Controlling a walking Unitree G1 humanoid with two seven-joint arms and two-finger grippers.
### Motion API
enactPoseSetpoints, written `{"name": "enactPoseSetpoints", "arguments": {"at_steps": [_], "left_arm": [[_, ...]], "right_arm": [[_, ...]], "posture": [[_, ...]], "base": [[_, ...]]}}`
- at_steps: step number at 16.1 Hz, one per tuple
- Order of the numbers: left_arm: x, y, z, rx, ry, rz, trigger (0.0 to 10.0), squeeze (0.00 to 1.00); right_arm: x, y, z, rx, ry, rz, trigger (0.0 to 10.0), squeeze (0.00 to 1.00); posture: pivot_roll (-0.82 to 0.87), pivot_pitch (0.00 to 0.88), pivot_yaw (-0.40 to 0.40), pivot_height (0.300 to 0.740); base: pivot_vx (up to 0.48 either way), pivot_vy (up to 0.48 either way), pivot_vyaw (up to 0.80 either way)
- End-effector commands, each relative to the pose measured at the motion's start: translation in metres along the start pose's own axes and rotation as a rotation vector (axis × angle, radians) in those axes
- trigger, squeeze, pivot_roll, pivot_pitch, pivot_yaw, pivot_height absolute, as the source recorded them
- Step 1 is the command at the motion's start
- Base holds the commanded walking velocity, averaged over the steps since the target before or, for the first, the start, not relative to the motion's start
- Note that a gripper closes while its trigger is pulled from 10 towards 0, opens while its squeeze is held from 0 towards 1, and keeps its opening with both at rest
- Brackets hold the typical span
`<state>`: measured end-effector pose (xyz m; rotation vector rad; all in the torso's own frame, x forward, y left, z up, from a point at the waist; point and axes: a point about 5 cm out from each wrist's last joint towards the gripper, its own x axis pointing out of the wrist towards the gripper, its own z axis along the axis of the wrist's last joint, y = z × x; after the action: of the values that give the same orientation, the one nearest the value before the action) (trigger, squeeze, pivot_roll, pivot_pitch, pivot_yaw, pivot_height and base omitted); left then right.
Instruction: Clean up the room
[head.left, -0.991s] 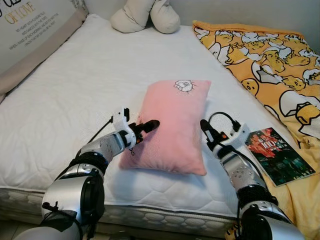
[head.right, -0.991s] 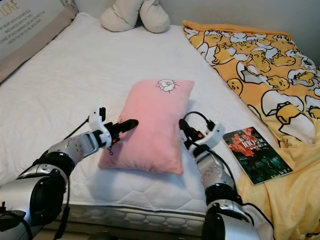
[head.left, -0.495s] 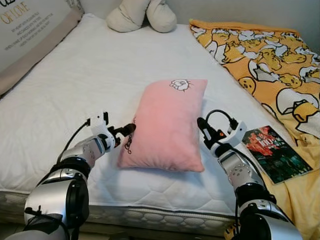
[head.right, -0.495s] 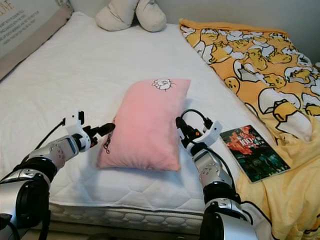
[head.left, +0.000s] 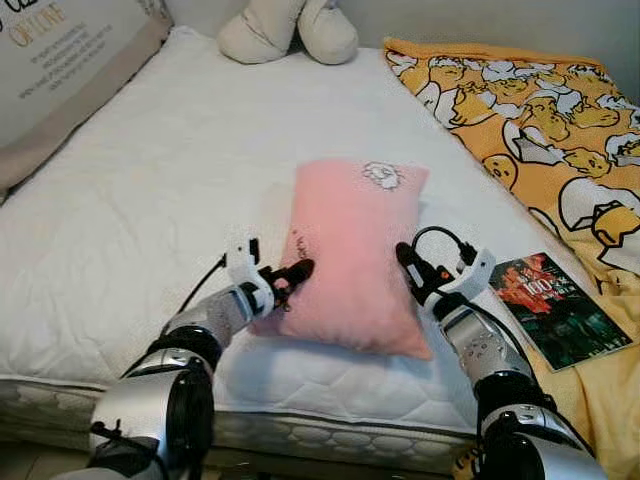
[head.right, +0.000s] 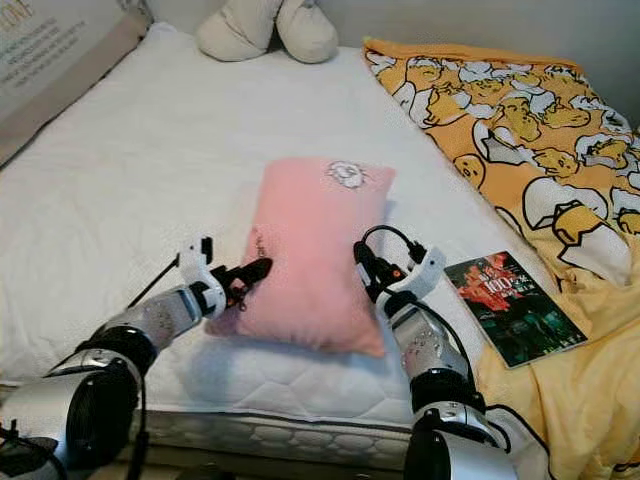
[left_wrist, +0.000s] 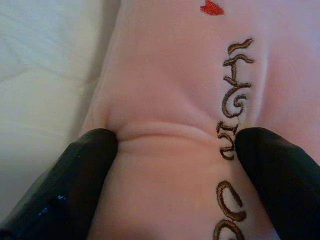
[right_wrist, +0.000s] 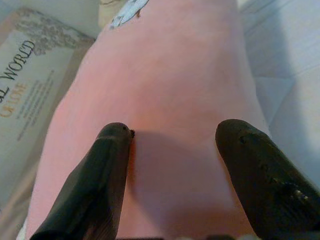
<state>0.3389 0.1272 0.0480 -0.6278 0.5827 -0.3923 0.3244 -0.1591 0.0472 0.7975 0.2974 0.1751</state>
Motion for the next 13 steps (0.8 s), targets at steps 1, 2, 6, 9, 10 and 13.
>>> {"name": "enactPoseSetpoints", "arguments": {"at_steps": [1,2,6,9,10,13], "left_arm": [[0.004,-0.007,-0.003,0.035,-0.001,-0.027,10.0,0.00],[0.006,-0.010,-0.003,0.041,-0.009,-0.030,10.0,0.00],[0.008,-0.016,-0.008,0.123,0.019,-0.067,10.0,1.00],[0.007,-0.014,-0.006,0.130,0.015,-0.068,10.0,1.00],[0.006,-0.012,-0.005,0.131,0.013,-0.062,10.0,1.00],[0.005,-0.010,-0.001,0.128,0.004,-0.053,10.0,1.00]], "right_arm": [[0.000,-0.001,0.003,-0.029,-0.006,-0.015,10.0,0.00],[-0.001,-0.001,0.004,-0.035,-0.013,-0.020,10.0,0.00],[-0.008,-0.009,0.005,0.022,-0.049,-0.047,10.0,1.00],[-0.014,-0.020,0.002,0.080,-0.054,-0.089,10.0,1.00],[-0.017,-0.026,-0.001,0.105,-0.050,-0.120,10.0,1.00],[-0.022,-0.037,-0.013,0.085,0.013,-0.189,10.0,1.00]], "posture": [[-0.01,0.000,-0.005,0.728],[-0.01,0.000,-0.005,0.728],[-0.02,0.000,0.001,0.728],[-0.01,0.000,0.004,0.728],[-0.01,0.000,0.005,0.728],[-0.01,0.000,0.005,0.728]], "base": [[0.000,0.000,0.00],[0.000,0.000,0.00],[0.000,0.000,0.00],[0.000,0.000,0.00],[0.000,0.000,0.00],[0.000,0.000,0.00]]}}
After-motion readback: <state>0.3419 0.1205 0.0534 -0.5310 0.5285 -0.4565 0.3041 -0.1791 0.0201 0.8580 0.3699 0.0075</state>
